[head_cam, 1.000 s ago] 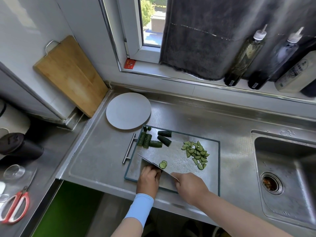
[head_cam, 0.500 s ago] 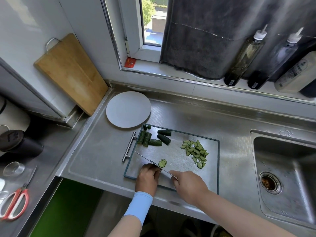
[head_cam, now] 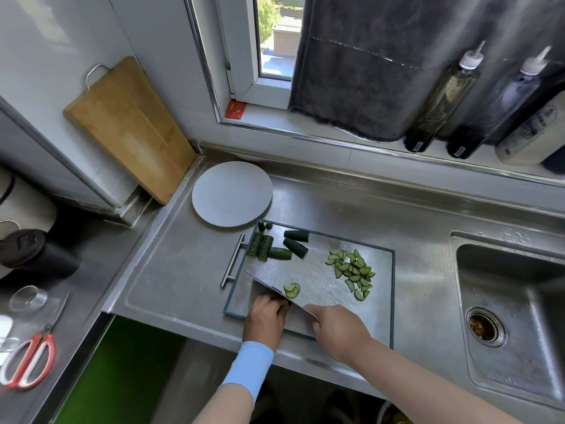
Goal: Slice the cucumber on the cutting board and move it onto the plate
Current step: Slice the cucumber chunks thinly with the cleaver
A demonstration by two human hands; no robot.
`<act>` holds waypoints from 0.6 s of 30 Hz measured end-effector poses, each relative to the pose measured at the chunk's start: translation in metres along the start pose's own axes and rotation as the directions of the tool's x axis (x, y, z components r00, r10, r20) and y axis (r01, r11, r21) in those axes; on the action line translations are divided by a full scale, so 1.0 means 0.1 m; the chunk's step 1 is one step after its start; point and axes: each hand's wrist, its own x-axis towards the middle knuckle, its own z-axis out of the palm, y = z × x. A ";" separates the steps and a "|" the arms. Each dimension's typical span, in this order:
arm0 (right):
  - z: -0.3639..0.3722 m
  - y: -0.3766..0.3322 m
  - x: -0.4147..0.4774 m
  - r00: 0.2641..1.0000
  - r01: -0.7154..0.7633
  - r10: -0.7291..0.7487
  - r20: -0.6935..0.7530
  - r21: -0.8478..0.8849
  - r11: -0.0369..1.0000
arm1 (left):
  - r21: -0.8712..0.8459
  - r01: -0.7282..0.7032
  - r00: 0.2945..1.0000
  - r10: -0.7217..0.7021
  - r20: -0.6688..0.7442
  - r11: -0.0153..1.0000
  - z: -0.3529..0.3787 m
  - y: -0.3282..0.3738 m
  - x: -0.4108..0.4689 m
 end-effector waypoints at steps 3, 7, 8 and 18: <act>-0.01 0.00 0.00 1.000 0.002 -0.002 0.007 -0.004 1.000 | 0.006 -0.021 1.000 0.021 0.016 1.000 -0.02 0.01 -0.02; -0.02 -0.01 -0.02 1.000 0.010 -0.010 0.009 0.003 1.000 | 0.017 -0.031 0.999 0.031 0.034 0.999 -0.02 0.00 -0.04; -0.02 -0.01 -0.02 1.000 0.013 -0.013 0.004 0.005 1.000 | 0.018 -0.018 0.999 0.017 0.035 1.000 -0.02 0.00 -0.04; 0.01 0.00 -0.12 0.996 0.043 -0.042 -0.073 0.005 0.999 | 0.049 0.050 0.998 -0.051 0.033 0.998 -0.10 0.09 -0.02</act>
